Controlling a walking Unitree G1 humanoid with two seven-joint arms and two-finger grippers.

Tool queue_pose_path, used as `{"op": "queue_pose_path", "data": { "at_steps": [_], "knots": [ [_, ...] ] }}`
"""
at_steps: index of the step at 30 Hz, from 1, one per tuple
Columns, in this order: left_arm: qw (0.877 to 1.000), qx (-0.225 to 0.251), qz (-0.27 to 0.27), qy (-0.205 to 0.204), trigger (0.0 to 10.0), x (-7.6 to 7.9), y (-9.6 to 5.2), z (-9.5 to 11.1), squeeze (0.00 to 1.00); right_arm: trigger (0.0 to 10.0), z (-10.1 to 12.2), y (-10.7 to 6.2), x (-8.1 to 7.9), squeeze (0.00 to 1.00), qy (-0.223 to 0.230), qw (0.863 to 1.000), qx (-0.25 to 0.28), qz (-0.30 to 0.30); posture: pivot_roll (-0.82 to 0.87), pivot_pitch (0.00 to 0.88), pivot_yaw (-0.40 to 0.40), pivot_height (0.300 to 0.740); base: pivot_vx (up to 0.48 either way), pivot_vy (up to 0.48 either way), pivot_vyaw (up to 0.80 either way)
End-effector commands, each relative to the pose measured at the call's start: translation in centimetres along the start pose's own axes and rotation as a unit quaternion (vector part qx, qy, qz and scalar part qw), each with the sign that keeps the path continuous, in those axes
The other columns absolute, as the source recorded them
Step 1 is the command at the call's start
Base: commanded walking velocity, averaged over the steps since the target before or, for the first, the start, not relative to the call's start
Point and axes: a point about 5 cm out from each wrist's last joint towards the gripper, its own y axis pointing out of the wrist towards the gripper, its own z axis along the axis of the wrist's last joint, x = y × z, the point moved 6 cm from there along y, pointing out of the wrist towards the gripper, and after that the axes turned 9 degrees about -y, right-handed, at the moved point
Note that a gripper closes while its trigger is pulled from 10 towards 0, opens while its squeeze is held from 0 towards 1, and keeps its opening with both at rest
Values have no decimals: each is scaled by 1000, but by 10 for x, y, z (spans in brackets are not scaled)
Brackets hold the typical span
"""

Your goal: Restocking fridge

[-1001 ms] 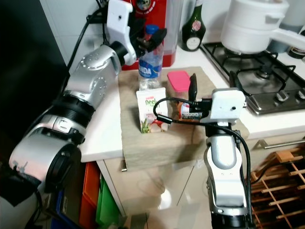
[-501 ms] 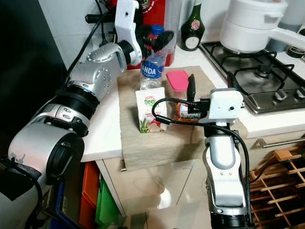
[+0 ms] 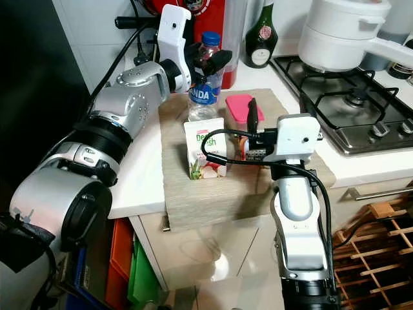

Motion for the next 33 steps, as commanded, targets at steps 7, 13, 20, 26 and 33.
{"op": "queue_pose_path", "data": {
  "at_steps": [7,13,20,26,33],
  "knots": [
    [999,-23,25,12,0,-16,-12,-23,0,10000,-3,3,-5,0,17,1000,-1,6,-15,0,4,740,0,0,0],
    [998,53,-5,36,0,-3,-19,-3,0,10000,-9,4,-5,0,20,1000,-9,2,-19,0,15,740,0,0,0],
    [970,197,54,135,10000,-2,-43,49,0,10000,-9,5,3,0,8,1000,-6,-10,-48,0,27,740,0,0,0],
    [954,246,126,119,10000,-27,-67,65,0,10000,-7,7,10,0,0,1000,-1,-17,-64,0,25,740,0,0,0],
    [948,241,152,140,10000,-32,-69,59,0,10000,-7,8,8,0,0,1000,0,-15,-60,0,20,740,-150,0,0]
  ]
}}
